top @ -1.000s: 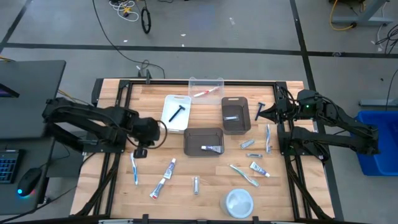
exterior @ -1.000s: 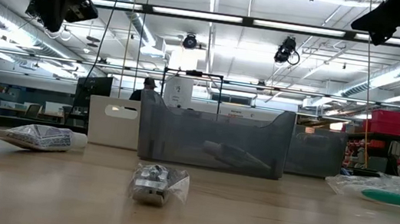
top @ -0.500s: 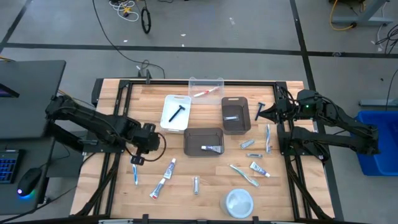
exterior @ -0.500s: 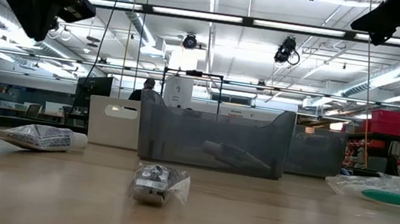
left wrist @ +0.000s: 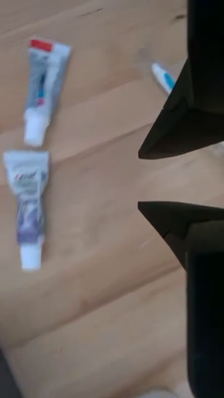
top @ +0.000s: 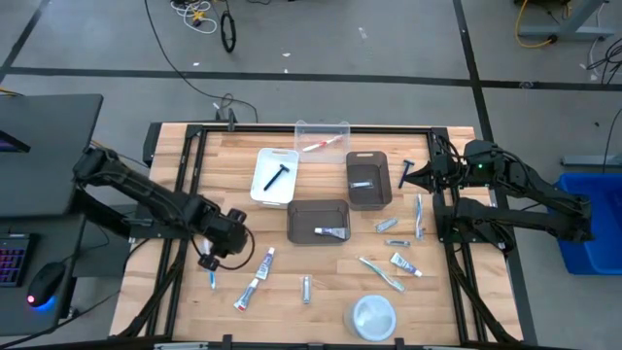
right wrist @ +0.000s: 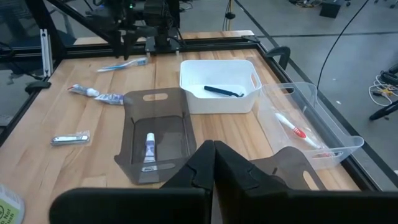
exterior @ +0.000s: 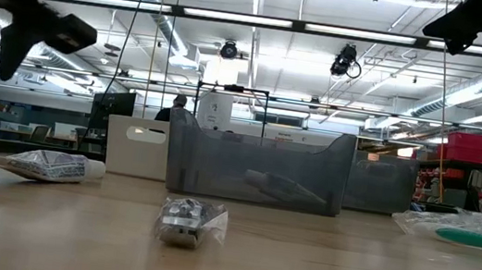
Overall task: Pick & Place Travel size toiletries
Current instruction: Put the blue toothbrush into the transparent bin
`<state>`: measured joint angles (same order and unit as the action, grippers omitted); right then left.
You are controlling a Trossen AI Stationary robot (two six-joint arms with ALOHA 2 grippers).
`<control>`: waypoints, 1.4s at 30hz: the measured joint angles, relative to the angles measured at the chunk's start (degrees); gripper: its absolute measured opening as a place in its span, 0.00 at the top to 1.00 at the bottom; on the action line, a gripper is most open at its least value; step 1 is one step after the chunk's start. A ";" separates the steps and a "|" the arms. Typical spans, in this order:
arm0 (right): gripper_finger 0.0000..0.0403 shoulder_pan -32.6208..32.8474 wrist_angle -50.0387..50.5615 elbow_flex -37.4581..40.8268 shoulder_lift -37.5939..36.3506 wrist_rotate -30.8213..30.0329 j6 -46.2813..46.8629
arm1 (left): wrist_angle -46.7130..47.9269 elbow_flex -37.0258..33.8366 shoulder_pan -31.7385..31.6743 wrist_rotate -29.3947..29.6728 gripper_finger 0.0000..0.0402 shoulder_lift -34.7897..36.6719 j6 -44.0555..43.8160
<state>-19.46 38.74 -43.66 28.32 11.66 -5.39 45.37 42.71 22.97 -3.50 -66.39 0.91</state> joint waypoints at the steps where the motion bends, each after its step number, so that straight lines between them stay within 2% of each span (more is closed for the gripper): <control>1: 0.97 0.00 -0.02 0.00 0.00 -0.02 0.00 | 0.06 -0.31 0.64 -0.33 0.66 0.00 1.09; 12: 0.97 0.00 -0.01 0.00 0.00 0.00 0.01 | 1.99 -1.69 9.83 -2.47 0.52 -0.04 10.02; 19: 0.97 0.00 -0.02 0.00 0.00 0.00 0.02 | 3.76 -1.11 10.94 -2.51 0.50 -0.04 8.18; 26: 0.97 0.00 0.00 0.00 0.00 -0.01 0.02 | 9.65 4.96 10.94 -1.55 0.50 -1.11 4.64; 33: 0.97 0.00 -0.02 0.00 0.00 -0.02 0.02 | 10.09 6.55 11.83 -3.36 0.50 -6.68 -1.91; 38: 0.97 -0.01 -0.02 0.00 0.00 -0.01 0.02 | 9.62 6.55 14.15 -3.66 0.51 -12.13 -0.67; 42: 0.97 -0.01 -0.02 0.00 0.01 -0.01 0.02 | 9.75 6.55 15.44 -4.66 0.51 -16.82 -3.39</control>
<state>-19.47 38.72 -43.66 28.33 11.65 -5.37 55.12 49.25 38.41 -8.16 -83.21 -2.48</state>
